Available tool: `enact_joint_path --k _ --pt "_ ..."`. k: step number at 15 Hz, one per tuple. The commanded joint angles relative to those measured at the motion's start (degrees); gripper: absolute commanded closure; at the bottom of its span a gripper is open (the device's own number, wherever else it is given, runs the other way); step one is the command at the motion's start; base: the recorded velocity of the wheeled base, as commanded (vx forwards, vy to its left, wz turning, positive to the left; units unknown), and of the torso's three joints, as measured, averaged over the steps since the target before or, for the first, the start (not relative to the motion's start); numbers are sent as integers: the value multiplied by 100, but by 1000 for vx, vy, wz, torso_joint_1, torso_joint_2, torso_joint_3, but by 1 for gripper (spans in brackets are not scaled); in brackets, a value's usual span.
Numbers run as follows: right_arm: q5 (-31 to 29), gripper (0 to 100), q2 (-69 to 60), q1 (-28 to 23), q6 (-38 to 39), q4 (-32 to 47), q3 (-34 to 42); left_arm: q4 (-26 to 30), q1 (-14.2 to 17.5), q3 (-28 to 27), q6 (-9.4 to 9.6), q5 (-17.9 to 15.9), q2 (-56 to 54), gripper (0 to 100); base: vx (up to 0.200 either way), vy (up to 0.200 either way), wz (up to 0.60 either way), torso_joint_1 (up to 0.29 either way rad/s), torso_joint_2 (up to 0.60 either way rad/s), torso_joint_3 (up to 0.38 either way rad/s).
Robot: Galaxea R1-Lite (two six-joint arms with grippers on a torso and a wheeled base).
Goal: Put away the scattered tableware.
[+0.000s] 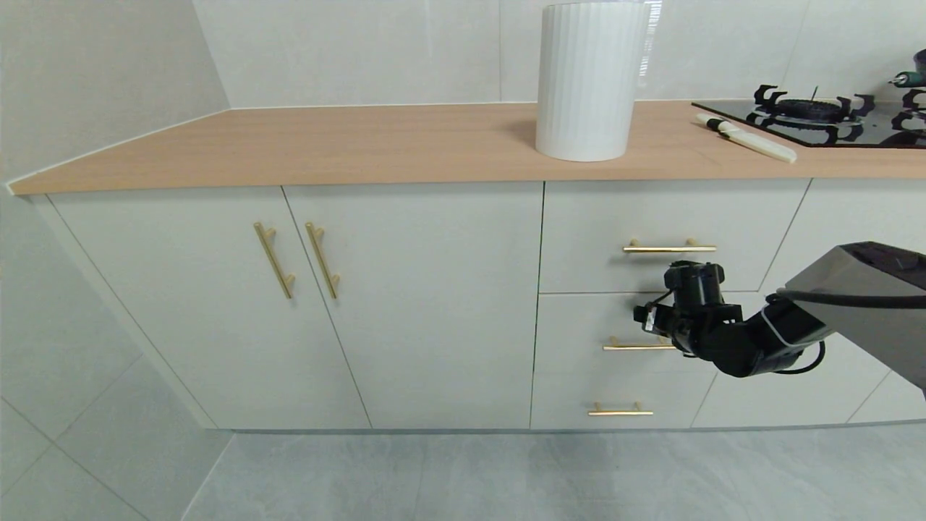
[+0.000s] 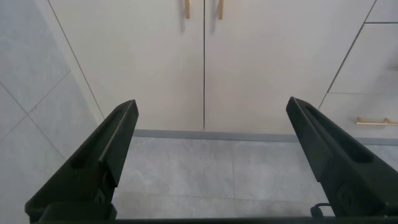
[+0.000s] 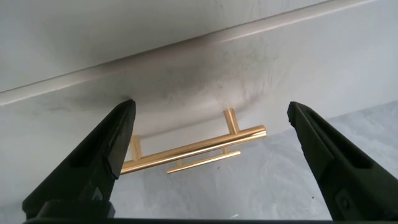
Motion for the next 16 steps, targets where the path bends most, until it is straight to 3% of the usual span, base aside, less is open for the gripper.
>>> enact_joint_path --k 1,5,12,16 --pt "-27 0 -4 -6 14 -54 -20 -2 2 0 -4 2 2 0 0 0 0 0 0 0" --pt "-45 0 -426 -15 -4 -36 270 -2 2 0 -4 2 2 0 0 0 0 0 0 0" --pt "-36 0 -4329 3 -65 -370 3636 -2 2 0 -4 2 2 0 0 0 0 0 0 0" --pt "-484 0 -7044 -15 -874 -335 5306 -11 2 0 -4 2 2 0 0 0 0 0 0 0"
